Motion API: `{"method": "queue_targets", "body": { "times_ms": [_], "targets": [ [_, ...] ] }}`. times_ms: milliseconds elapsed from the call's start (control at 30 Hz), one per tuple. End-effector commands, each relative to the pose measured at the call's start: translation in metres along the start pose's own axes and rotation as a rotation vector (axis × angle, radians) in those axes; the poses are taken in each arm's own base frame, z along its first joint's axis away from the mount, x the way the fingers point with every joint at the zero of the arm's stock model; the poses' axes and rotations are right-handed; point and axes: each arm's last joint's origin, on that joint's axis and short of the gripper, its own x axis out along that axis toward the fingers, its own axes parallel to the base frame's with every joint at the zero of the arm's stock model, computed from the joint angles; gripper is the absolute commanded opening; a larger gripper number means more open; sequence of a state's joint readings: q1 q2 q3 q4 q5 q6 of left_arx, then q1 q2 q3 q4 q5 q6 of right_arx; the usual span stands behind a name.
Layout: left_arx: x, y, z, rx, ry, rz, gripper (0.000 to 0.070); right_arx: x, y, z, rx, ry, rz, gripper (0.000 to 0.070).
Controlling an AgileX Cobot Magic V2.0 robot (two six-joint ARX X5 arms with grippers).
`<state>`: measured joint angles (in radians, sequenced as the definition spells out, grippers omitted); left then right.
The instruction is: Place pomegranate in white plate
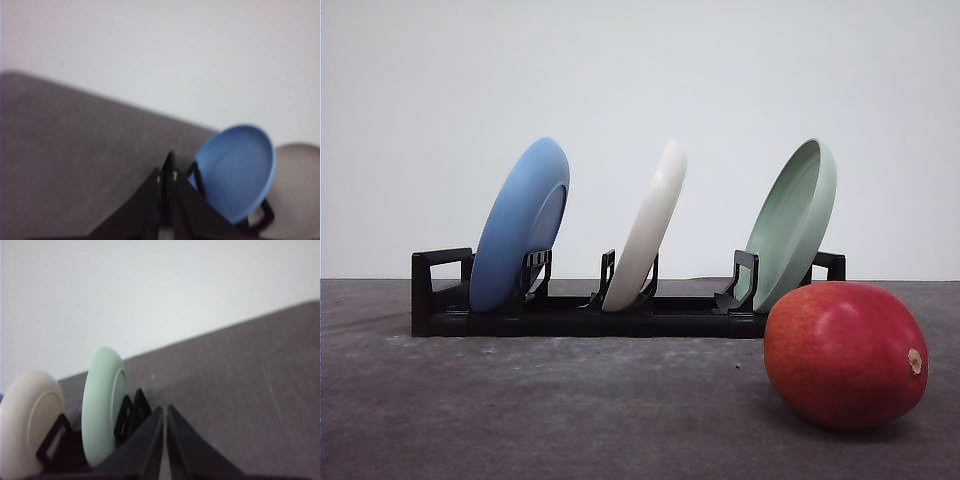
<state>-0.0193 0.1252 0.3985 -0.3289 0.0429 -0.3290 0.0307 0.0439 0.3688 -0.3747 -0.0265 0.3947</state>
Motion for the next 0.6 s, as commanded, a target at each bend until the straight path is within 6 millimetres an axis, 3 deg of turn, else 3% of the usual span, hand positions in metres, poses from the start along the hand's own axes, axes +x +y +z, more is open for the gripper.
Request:
{"method": "queue_targets", "body": {
  "times_ms": [0, 133, 300, 567],
  "targets": [
    [-0.005, -0.004, 0.011, -0.002, 0.051, 0.020, 0.0010, -0.005, 0.004, 0.009, 0.018, 0.046, -0.018, 0.0007],
    [-0.008, -0.011, 0.030, 0.023, 0.202, 0.064, 0.0010, -0.009, 0.011, 0.022, 0.011, 0.175, -0.022, 0.0007],
    [-0.003, -0.017, 0.046, 0.097, 0.382, 0.059, 0.0010, 0.000, 0.017, 0.026, -0.016, 0.336, 0.070, 0.0007],
    [0.014, -0.027, 0.049, 0.161, 0.510, -0.079, 0.0010, 0.024, 0.017, 0.019, -0.101, 0.500, 0.160, 0.0007]
  ]
}}
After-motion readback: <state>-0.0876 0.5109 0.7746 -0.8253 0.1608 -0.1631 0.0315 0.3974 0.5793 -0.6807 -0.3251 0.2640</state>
